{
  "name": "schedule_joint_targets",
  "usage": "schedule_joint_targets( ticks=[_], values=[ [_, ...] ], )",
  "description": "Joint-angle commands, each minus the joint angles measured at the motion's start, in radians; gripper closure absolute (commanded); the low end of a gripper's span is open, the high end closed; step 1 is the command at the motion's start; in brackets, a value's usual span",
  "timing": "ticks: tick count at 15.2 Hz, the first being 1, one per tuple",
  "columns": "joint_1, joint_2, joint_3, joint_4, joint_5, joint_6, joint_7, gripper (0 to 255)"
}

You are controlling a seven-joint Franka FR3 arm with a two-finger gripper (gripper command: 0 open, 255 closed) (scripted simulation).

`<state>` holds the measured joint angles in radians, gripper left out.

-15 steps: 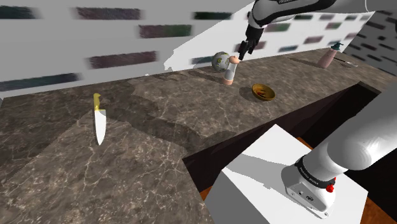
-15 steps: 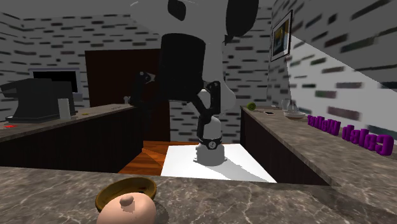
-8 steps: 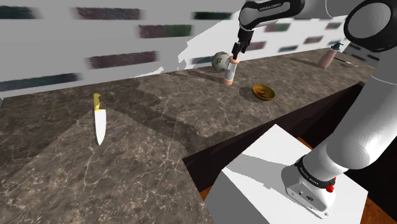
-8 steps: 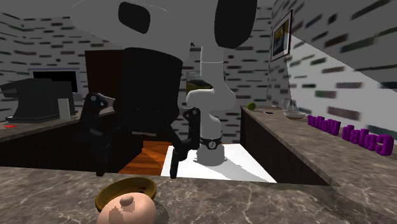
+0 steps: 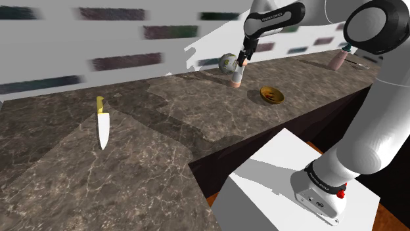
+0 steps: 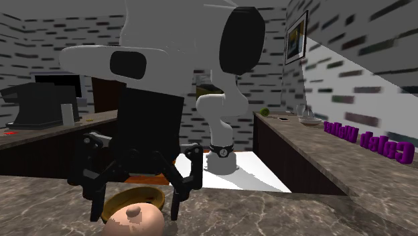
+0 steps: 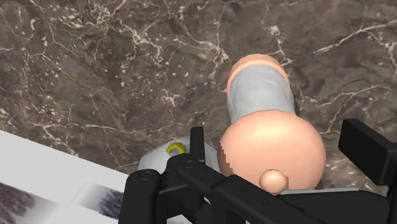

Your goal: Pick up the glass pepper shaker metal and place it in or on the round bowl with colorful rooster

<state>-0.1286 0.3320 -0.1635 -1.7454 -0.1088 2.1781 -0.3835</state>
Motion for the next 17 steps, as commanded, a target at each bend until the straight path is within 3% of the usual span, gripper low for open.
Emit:
schedule_joint_targets(
  ticks=[1, 7, 8, 17],
  values=[
    [0.000, 0.003, 0.000, -0.005, 0.000, 0.008, 0.000, 0],
    [0.000, 0.003, 0.000, -0.005, 0.000, 0.008, 0.001, 0],
    [0.000, 0.003, 0.000, -0.005, 0.000, 0.008, 0.001, 255],
    [0.000, 0.003, 0.000, -0.005, 0.000, 0.008, 0.000, 255]
  ],
)
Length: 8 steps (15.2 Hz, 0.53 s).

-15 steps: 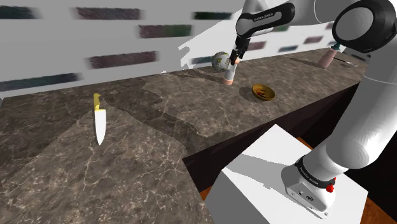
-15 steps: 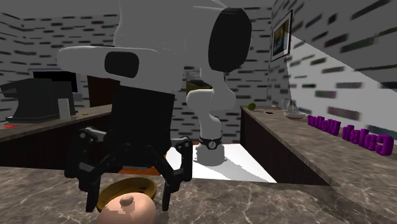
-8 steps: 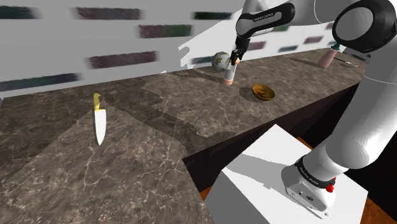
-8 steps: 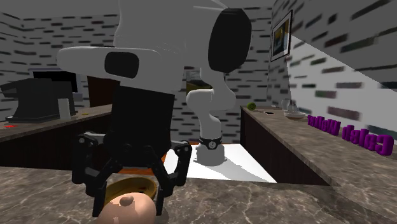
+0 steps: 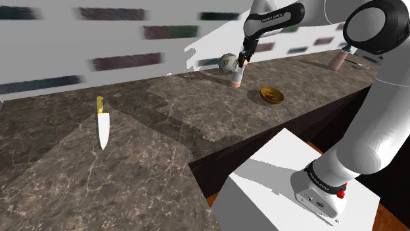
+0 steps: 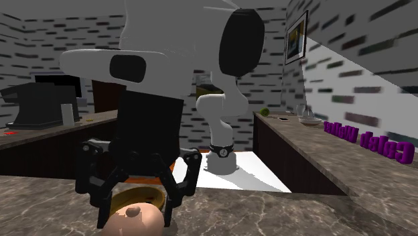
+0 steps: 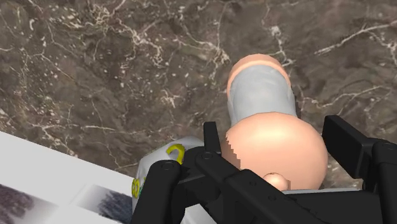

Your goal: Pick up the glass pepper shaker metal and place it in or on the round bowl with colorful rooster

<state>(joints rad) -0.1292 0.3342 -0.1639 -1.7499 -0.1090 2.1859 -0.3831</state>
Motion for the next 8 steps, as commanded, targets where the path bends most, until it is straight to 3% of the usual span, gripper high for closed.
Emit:
schedule_joint_targets(
  ticks=[1, 8],
  values=[
    [0.000, -0.005, 0.000, 0.007, 0.000, -0.012, -0.001, 255],
    [0.002, -0.034, 0.000, 0.061, 0.001, -0.095, -0.010, 255]
  ],
)
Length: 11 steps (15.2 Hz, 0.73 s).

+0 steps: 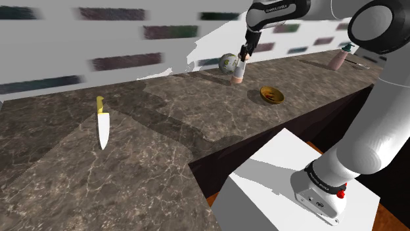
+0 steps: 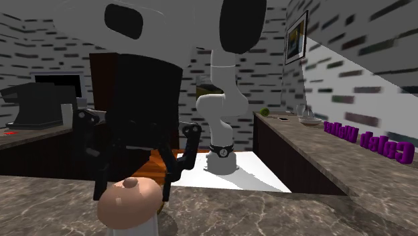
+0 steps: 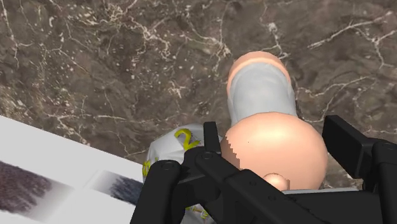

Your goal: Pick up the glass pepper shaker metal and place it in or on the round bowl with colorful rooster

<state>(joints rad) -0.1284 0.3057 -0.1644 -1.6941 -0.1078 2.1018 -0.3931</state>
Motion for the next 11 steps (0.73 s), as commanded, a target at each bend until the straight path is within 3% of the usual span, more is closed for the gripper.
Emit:
schedule_joint_targets(
  ticks=[1, 11],
  values=[
    [0.001, -0.009, 0.000, 0.014, 0.000, -0.023, -0.001, 255],
    [0.002, -0.031, 0.000, 0.117, 0.002, -0.148, -0.016, 255]
  ],
)
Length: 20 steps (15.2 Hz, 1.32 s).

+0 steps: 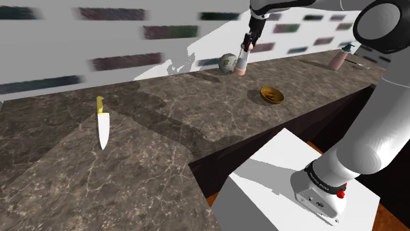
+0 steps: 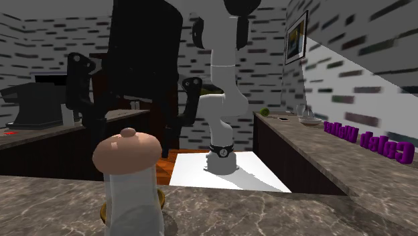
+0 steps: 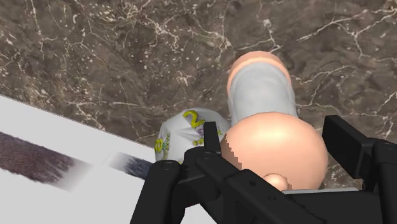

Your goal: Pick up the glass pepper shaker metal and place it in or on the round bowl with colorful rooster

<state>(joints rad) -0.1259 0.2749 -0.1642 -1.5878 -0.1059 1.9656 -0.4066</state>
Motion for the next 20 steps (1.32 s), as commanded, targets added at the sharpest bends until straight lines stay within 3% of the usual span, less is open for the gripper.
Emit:
schedule_joint_targets(
  ticks=[1, 4, 12, 20],
  values=[
    [-0.001, -0.002, 0.000, 0.023, 0.001, -0.024, -0.004, 255],
    [-0.001, -0.004, 0.000, 0.060, 0.002, -0.063, -0.008, 255],
    [-0.041, -0.272, -0.041, -0.218, -0.034, -0.040, -0.085, 255],
    [-0.093, -0.504, -0.093, -0.397, -0.081, -0.074, -0.180, 255]
  ],
)
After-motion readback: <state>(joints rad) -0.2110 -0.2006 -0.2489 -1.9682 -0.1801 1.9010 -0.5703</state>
